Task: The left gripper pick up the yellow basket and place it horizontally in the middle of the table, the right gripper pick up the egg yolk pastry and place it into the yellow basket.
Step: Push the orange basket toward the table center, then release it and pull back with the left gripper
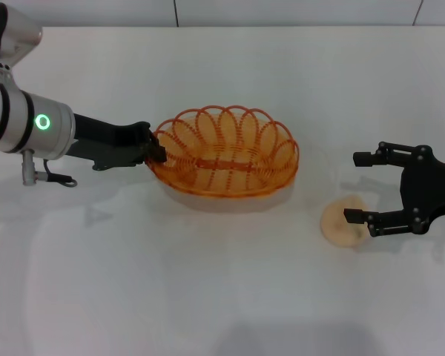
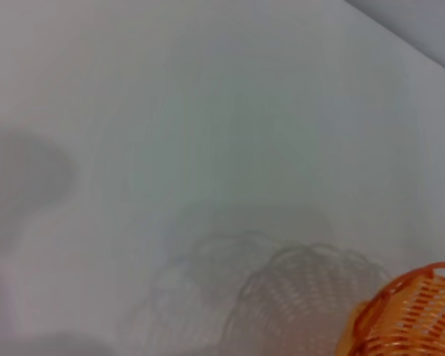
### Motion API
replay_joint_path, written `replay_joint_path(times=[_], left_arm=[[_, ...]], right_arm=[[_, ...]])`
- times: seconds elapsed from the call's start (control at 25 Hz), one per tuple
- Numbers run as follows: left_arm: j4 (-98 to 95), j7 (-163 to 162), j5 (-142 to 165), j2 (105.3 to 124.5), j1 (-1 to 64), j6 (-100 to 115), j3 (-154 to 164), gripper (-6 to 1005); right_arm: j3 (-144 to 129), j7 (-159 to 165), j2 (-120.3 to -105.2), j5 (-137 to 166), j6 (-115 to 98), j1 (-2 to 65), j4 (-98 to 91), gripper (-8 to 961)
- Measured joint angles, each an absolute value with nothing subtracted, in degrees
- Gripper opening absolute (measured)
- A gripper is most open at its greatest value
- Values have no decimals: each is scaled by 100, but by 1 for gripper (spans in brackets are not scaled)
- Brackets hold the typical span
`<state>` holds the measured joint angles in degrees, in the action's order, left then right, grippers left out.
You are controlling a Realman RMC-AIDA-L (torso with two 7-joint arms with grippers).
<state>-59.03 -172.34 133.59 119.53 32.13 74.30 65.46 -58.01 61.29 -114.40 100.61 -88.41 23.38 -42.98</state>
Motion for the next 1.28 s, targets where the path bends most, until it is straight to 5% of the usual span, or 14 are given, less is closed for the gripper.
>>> replay_joint_path(times=[0.84,1.28], left_arm=[[-5716,-17243,13193,11939,3188,7348,6645,155],[-5731,-17163,13166,11911,3166,7451,6621,611]], right_arm=[[-5801,6034,-11433,10073,-8835,2338,-4293,873],[-5801,6049,-11434,10072,-8838,2334,-4293,873]])
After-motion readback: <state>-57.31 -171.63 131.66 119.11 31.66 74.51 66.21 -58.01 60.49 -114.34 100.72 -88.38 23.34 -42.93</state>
